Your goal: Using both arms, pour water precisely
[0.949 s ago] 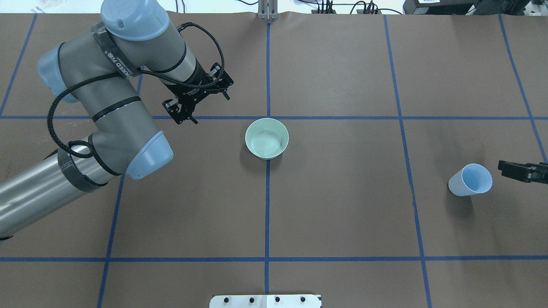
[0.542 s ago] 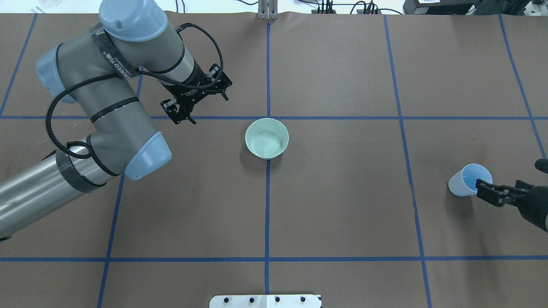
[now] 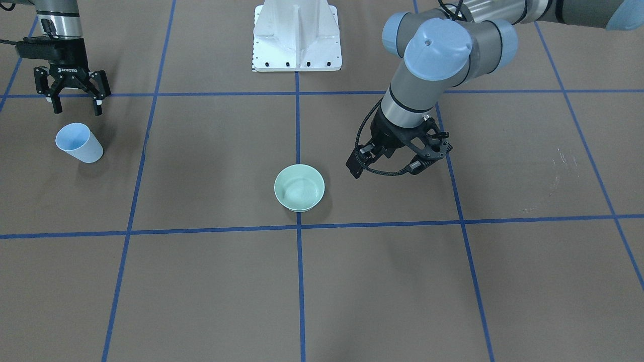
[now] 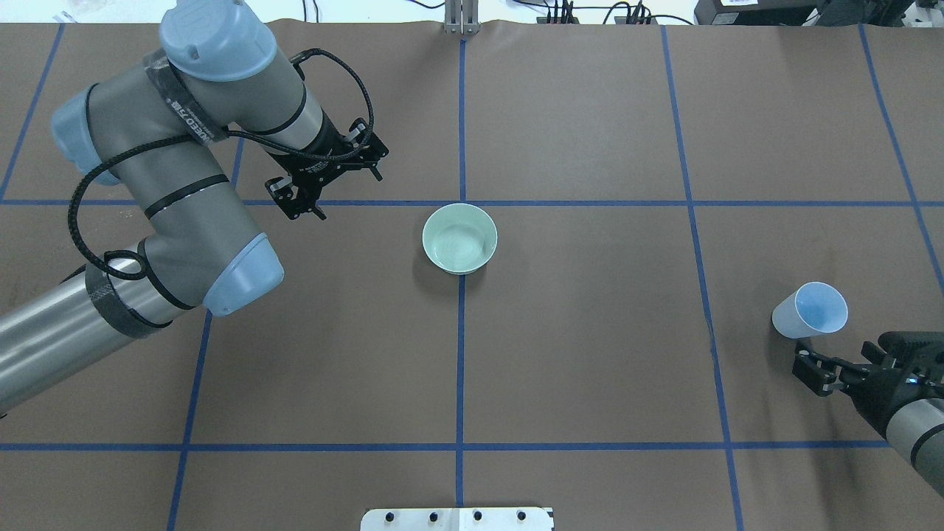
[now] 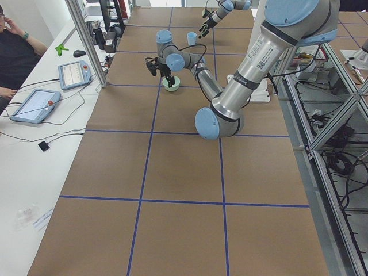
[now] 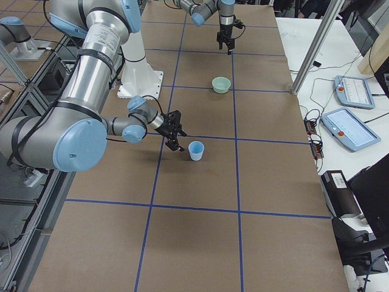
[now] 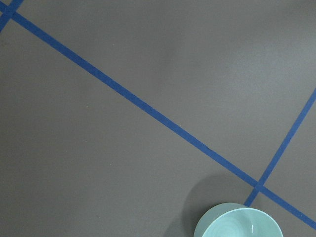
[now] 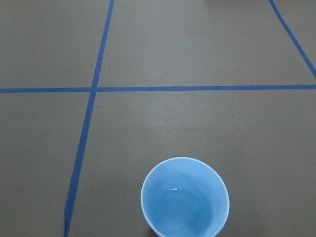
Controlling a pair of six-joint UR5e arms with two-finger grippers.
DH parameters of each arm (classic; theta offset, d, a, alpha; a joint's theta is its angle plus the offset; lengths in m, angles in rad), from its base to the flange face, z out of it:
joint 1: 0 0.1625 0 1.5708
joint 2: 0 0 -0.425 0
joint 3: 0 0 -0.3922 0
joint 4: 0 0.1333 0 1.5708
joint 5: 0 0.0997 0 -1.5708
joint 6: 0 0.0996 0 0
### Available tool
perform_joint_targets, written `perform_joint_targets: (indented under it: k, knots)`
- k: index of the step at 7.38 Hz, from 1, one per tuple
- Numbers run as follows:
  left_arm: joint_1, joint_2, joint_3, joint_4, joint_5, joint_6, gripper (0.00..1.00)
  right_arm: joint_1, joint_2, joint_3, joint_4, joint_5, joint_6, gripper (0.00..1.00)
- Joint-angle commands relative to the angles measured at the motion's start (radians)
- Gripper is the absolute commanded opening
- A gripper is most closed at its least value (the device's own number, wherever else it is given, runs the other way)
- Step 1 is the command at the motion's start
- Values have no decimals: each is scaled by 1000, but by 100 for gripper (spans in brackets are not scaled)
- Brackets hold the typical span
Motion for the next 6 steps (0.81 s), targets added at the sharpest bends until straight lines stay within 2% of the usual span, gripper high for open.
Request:
perform_joint_targets:
  k: [1, 6]
  knots:
    - [3, 0, 1, 1, -1, 0, 100, -15, 51, -67, -1, -53, 15, 100]
    - [3, 0, 12, 0, -1, 0, 100, -15, 111, -145, 0, -177, 15, 100]
